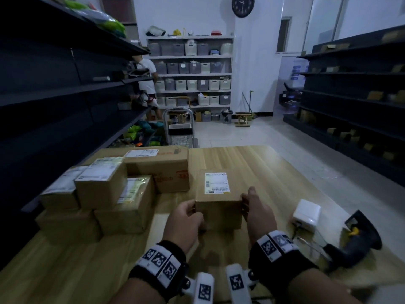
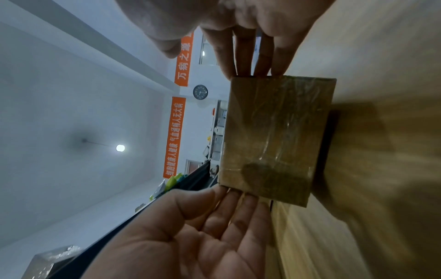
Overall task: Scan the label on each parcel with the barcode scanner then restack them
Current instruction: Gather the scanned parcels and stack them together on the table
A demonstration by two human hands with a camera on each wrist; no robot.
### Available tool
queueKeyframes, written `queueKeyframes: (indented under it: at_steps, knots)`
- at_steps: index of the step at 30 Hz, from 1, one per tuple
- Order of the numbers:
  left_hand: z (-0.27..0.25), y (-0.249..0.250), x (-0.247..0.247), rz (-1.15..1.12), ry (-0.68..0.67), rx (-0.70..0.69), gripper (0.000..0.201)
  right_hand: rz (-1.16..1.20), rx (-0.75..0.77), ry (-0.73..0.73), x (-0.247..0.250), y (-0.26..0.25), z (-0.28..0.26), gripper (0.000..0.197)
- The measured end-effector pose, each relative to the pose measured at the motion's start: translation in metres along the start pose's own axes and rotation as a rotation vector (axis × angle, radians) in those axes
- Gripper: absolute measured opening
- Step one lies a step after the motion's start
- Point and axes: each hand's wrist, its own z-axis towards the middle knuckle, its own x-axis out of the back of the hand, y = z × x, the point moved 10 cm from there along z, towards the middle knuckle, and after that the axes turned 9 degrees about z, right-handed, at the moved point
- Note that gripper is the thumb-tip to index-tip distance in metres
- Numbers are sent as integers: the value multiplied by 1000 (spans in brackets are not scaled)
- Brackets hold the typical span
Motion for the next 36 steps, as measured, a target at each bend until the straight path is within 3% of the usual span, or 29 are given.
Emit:
queueKeyframes:
  at_steps: [4, 10, 13, 17, 21, 26, 29, 32, 34, 36]
  knots:
    - [-20, -30, 47, -19, 55, 35, 43, 8, -31, -80, -40, 25, -27, 70]
    - [-43, -55, 104, -41, 137, 92, 43, 5, -30, -206, -95, 44, -60, 52]
    - [-35, -68, 117, -15, 173, 71, 71, -10, 12, -257, -119, 48, -69, 52]
    - [-31, -68, 120, -39, 186, 57, 88, -6, 71, -290, -135, 50, -69, 49]
    - [-34, -63, 118, -55, 169, 56, 68, -9, 76, -283, -137, 51, -63, 53]
    - [-32, -69, 114, -88, 196, 45, 75, -27, 0, -357, -142, 55, -62, 47]
    - [-36, -69, 115, -121, 251, 21, 67, -26, -2, -385, -136, 54, -65, 41]
    - [-40, -69, 111, -174, 270, -2, 45, -10, 18, -314, -121, 57, -61, 21]
    - [-41, -69, 103, -203, 233, -6, 37, 112, -59, -214, -105, 66, -53, 42]
    - [-41, -68, 94, -196, 201, -12, 32, 208, -83, -155, -91, 68, -50, 40]
